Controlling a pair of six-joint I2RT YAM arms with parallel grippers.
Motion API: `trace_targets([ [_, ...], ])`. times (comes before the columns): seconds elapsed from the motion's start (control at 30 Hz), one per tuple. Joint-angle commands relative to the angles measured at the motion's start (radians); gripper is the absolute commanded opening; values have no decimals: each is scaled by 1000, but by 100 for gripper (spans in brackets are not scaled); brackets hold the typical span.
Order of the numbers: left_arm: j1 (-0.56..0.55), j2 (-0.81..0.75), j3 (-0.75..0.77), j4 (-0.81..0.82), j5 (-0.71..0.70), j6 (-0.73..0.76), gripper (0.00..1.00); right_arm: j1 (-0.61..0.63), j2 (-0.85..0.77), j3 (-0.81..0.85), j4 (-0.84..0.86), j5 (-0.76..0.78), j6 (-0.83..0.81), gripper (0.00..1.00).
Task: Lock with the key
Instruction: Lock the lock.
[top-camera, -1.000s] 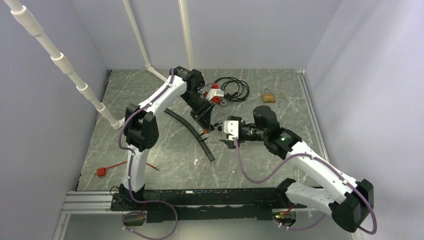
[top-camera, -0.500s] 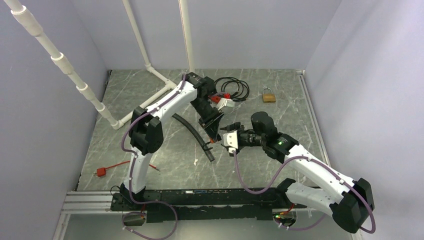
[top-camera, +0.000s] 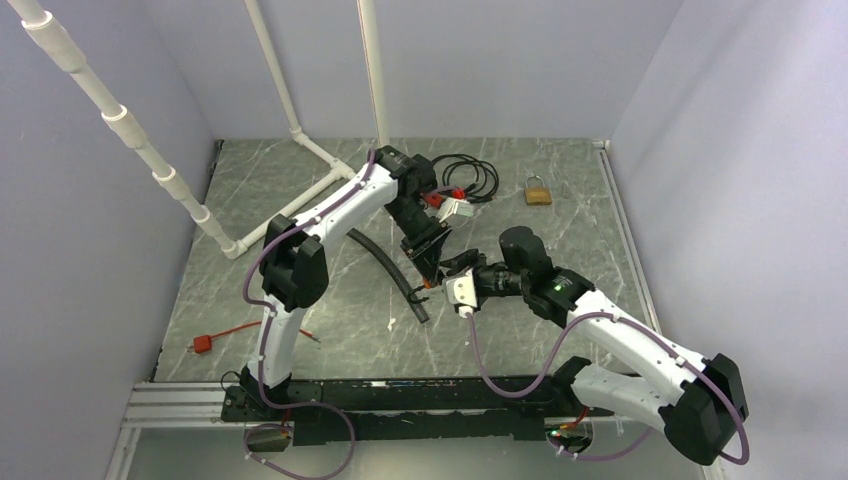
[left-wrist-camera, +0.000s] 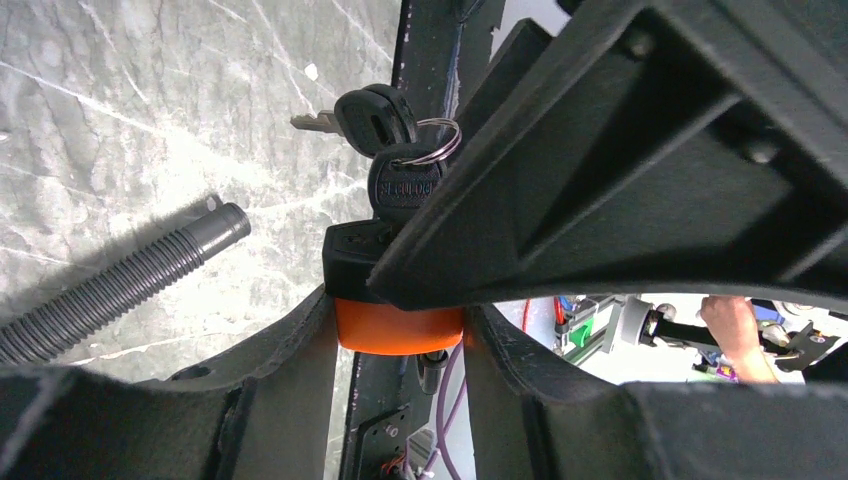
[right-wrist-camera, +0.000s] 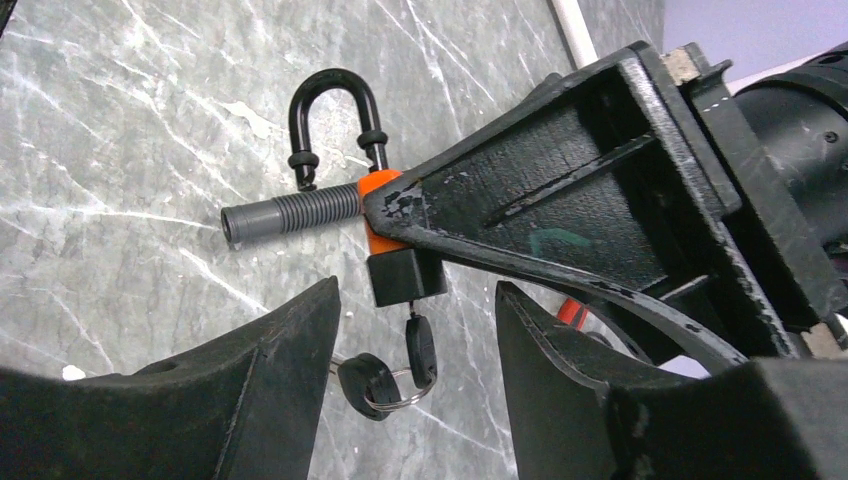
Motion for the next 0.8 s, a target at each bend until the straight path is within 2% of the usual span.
trace_targets([
  [0.0, -5, -31, 59, -137, 102, 18, 0, 7, 8, -13, 3, -42, -63, 57],
  [0.33, -5, -53, 35, -138, 107, 36, 0, 19, 88, 10, 39, -40, -105, 48],
  [0.5, 4, -72, 17, -138, 106, 51, 2, 19, 92, 25, 50, -41, -92, 28],
  [0.53, 10, -78, 10, -138, 107, 56, 8, 19, 87, 25, 51, -40, -85, 21],
  [0.63, 51, -106, -4, -123, 98, 57, 38, 17, 70, 30, 60, -28, -28, 0],
  [0.77, 160, -209, -44, 2, 94, -10, 80, 4, 35, 46, 75, -2, 91, 0],
])
